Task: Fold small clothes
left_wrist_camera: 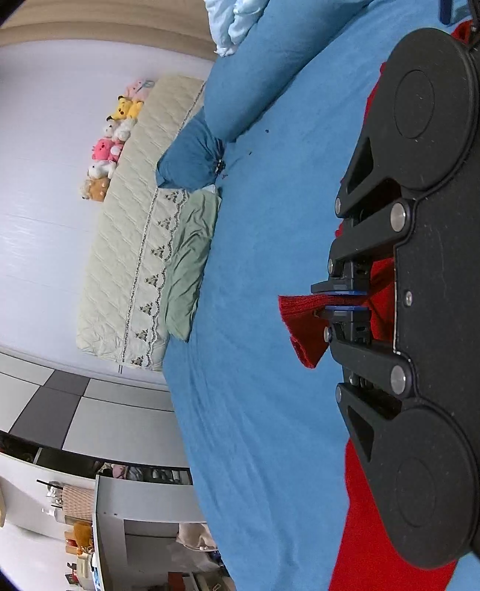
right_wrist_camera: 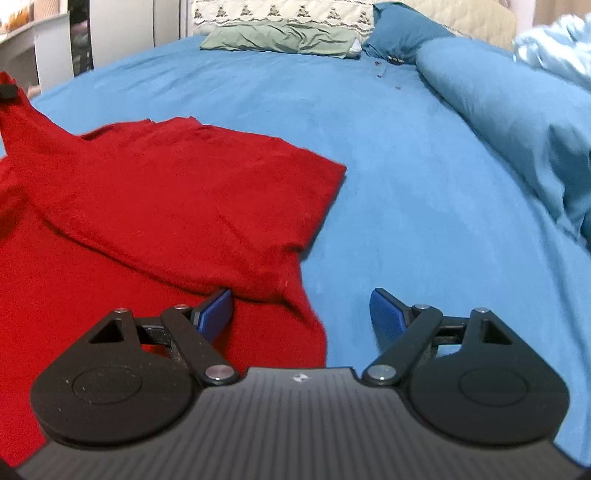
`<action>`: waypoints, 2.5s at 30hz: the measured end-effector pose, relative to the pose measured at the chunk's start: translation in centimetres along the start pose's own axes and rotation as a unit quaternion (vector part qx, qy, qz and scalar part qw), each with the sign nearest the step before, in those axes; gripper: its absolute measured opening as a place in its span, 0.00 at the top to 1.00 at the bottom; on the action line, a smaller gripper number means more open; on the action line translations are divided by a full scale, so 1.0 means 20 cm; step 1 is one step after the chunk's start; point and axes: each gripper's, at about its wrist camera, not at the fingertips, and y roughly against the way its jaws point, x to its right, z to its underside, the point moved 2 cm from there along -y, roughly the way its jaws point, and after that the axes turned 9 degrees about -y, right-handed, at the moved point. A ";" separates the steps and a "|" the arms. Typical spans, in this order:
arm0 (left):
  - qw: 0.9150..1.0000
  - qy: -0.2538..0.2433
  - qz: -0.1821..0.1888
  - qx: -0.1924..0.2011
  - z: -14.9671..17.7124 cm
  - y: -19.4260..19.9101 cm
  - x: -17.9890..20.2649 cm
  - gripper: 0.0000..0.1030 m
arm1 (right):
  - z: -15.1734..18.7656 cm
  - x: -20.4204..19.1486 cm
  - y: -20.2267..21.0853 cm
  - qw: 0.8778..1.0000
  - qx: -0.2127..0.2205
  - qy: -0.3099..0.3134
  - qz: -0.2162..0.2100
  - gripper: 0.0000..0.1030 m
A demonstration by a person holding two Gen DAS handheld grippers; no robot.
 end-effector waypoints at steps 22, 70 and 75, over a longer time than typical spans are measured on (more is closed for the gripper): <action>0.994 -0.058 -0.034 -0.088 0.25 0.09 -0.10 0.44 | -0.12 -0.16 0.03 0.991 0.019 -0.015 -0.135 0.05; 0.992 0.011 -0.054 -0.115 0.07 0.57 -0.43 0.00 | -0.39 -0.33 0.54 0.985 0.030 -0.061 -0.160 0.00; 0.983 0.072 -0.116 -0.119 0.12 0.68 -0.76 0.00 | -0.34 -0.53 0.58 0.982 0.006 -0.053 -0.180 0.00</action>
